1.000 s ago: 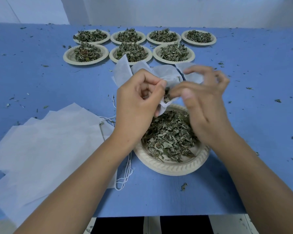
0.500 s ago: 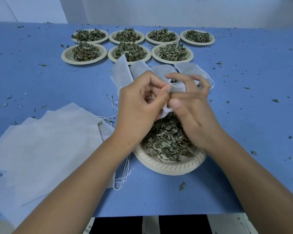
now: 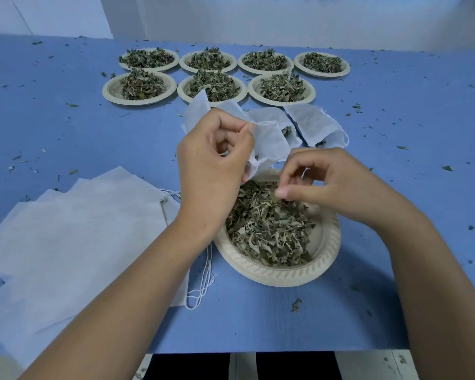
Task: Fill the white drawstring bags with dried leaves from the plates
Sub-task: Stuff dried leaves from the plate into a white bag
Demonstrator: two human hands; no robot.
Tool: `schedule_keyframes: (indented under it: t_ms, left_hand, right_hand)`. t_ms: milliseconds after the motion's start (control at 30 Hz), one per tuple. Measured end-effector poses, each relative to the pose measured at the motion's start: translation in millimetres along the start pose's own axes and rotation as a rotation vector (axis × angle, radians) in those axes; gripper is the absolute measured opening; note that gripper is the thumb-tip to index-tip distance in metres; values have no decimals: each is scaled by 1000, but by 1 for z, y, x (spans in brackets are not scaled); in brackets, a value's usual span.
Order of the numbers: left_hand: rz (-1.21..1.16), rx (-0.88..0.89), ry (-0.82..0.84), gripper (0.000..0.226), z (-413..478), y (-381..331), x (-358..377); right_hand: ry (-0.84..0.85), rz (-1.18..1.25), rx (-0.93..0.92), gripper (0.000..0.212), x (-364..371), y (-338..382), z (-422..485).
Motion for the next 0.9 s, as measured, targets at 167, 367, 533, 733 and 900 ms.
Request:
schedule_keyframes:
  t_ms: [167,367,533,733,900]
  left_hand:
    - [10,-1,10,18,-1,0,2]
    - [14,2,-2,20,0,-1,-1]
    - [8,-2,-21,18,0,0,-3]
    - [20,-40,52,18,0,7,5]
    - [68,-44,131,14,-4,9,16]
  right_hand:
    - [206,-307,-30,39,38,3,4]
    - [100,-315,-111,18,27,10,6]
    - [-73,-62,-81,14,-6,9,0]
    - [-206,271,-238,13,-31,20,-9]
    - [-384,361,-244,24,-47,12,-12]
Point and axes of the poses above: each hand's wrist, its own z-axis towards the middle knuckle, its own x-axis out of the palm, y = z × x, the point moved 9 cm from there along z, towards the middle knuckle, and after that the axes turned 4 degrees about y, right-handed, at the moved point
